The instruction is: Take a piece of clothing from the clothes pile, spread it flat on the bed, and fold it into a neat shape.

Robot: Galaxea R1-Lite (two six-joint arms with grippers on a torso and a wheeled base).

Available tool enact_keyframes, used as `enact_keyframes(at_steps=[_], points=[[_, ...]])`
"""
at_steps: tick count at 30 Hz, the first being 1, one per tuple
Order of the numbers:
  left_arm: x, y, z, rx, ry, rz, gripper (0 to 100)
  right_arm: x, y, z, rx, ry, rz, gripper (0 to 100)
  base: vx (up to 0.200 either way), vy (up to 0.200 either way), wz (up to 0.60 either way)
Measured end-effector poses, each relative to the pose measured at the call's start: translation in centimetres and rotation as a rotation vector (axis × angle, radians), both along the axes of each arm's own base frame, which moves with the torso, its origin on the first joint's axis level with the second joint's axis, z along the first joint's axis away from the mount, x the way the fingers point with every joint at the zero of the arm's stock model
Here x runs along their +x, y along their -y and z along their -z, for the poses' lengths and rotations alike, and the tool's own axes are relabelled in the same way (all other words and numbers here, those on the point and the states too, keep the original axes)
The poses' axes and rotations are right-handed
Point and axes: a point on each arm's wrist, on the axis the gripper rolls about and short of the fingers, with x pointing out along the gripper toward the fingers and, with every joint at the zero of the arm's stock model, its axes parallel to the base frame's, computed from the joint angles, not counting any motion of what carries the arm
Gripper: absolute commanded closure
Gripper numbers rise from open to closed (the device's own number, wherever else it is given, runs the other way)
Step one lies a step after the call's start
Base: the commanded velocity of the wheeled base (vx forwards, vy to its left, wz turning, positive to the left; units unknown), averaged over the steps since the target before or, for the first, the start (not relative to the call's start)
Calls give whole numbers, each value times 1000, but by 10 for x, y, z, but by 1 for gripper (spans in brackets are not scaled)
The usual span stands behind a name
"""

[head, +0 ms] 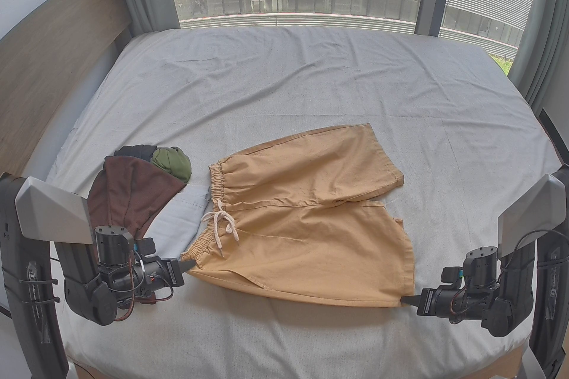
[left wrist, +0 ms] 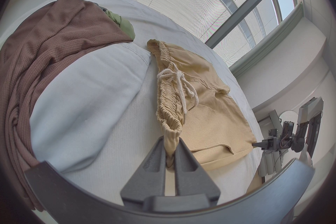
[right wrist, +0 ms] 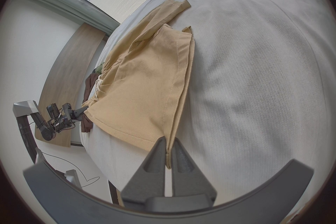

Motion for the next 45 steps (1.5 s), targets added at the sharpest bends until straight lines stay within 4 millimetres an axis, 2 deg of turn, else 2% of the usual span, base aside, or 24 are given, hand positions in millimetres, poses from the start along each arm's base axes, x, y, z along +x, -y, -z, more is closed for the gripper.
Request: enact_keyframes(at_steps=[13,24,25,26,36,41,45], points=[[-34,-2,4,50,-26,51,100,-18,2,0,-35,-52,-30,100,0,0,0],[-36,-4,12,71,-30,63,100,-20,2,1,-37,-59,-33,100,0,0,0],[-36,-4,12,71,-31,63,0,-20,2,1,-37,-59,-33,100,0,0,0],[-35,-4,12,71,-32,63,0,-20,2,1,-37,-59,-33,0,0,0,0],[-29,-5,7,56,1,54,0,-10,3,-3,-18,-15,-16,0,0,0,0],[-20,-5,-4,37,59,46,0,12,7,-11,23,71,37,0,0,0,0],[-15,4,-12,13,90,62,0,37,7,-17,83,136,89,0,0,0,0]])
